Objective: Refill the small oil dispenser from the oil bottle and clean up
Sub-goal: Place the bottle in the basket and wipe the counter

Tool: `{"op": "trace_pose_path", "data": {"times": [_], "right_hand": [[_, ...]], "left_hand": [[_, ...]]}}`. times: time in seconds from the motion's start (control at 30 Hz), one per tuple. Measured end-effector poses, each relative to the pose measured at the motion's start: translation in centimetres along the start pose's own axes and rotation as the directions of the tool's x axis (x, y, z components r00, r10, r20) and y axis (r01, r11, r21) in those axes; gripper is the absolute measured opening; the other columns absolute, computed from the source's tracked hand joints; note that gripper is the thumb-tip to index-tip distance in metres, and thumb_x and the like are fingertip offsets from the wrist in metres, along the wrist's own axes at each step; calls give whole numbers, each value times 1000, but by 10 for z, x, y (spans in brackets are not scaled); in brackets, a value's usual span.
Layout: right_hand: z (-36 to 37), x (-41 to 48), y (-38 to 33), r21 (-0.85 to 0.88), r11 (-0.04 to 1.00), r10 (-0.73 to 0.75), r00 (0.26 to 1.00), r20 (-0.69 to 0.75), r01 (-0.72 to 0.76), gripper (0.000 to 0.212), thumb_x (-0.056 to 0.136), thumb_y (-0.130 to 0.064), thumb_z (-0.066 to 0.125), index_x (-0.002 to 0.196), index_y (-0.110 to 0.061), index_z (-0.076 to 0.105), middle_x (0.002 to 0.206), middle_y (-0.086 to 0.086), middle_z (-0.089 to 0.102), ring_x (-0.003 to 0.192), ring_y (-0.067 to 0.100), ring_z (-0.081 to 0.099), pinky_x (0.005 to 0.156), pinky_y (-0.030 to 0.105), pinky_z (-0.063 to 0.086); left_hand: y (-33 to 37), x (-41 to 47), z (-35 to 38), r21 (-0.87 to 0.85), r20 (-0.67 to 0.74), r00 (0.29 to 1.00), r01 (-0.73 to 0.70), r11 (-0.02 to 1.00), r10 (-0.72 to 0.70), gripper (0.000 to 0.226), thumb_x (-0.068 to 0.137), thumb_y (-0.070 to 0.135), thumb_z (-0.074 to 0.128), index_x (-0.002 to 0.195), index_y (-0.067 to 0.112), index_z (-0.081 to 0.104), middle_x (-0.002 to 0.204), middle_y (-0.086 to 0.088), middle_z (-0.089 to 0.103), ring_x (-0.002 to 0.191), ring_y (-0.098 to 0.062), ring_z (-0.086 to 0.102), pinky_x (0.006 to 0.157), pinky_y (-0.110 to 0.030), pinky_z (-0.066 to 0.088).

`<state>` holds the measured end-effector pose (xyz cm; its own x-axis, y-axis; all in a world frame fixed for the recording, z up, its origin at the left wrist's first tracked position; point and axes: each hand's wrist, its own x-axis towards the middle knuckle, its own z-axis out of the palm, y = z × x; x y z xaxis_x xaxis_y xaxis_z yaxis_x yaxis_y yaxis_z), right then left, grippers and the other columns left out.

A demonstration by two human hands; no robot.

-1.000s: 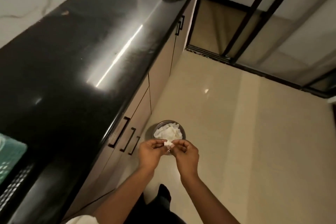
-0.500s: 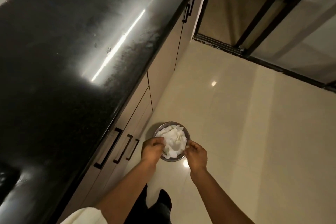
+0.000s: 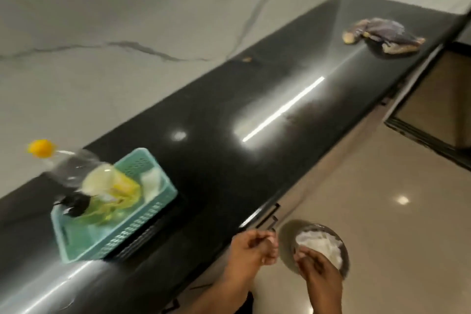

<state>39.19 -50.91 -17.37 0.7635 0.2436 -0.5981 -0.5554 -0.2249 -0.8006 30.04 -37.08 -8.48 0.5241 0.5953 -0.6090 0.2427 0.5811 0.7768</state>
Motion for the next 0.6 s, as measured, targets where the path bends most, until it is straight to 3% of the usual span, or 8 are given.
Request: {"op": "trace_pose_path", "data": {"times": [0.1,0.17,0.3,0.37,0.4,0.43,0.5,0.6], "right_hand": [[41,-32,-36,-24,996,-83,989,121,87,17,92,13,70,92,-2,77,78,13,80,62,9,75,56,13,57],[75,-55,-63,-55,978,-183,960,212,199,15,93,8,73,95,-6,80,75,6,81,73,19,78,58,13,58],[138,-82,-109,-125,928,-284,883,374,352,15,94,3,74,96,-10,81,79,5,81,78,19,78,67,20,63],[178,-93,-124,-191,860,-355,824,442,473,15,93,-6,78,95,-20,81,79,0,81,78,18,79,76,31,66],[195,-95,-128,-223,830,-369,803,468,512,12,92,-12,81,95,-24,82,80,-4,82,78,16,80,81,38,67],[210,-95,-131,-246,814,-365,793,488,526,10,91,-18,83,98,-24,82,80,-7,82,76,14,80,85,43,66],[241,-102,-134,-261,812,-350,794,497,521,22,90,-24,84,109,-14,82,79,-7,82,72,13,80,85,45,67],[275,-108,-136,-267,796,-377,790,483,543,34,92,-30,81,121,-12,78,74,-5,80,69,12,79,83,44,67]], "left_hand": [[21,-37,-67,-115,-202,977,-99,988,74,8,86,-10,81,91,-7,75,68,-18,72,49,-16,66,47,-25,56],[28,-61,-121,-145,-396,912,-180,973,110,8,91,-14,75,97,-10,75,67,-17,75,48,-15,68,45,-25,58],[38,-94,-217,-62,-755,620,-394,917,215,16,93,-10,74,109,-7,74,67,-18,74,44,-7,65,44,-21,58],[47,-104,-263,-44,-844,490,-468,882,218,30,93,-6,77,121,-9,71,87,-29,72,47,-8,64,43,-19,56],[54,-106,-278,-48,-863,460,-487,872,209,35,92,-3,79,126,-6,69,98,-30,70,54,-14,67,43,-18,56],[59,-105,-289,-60,-872,450,-492,868,195,40,92,-1,81,129,-2,68,106,-29,69,64,-24,69,44,-18,57],[68,-104,-311,-126,-851,499,-499,857,166,44,92,4,82,133,6,67,109,-24,71,79,-35,69,47,-22,60],[79,-97,-331,-208,-756,637,-450,869,149,40,92,8,84,129,5,70,97,-28,78,91,-48,77,76,-47,69]]}}
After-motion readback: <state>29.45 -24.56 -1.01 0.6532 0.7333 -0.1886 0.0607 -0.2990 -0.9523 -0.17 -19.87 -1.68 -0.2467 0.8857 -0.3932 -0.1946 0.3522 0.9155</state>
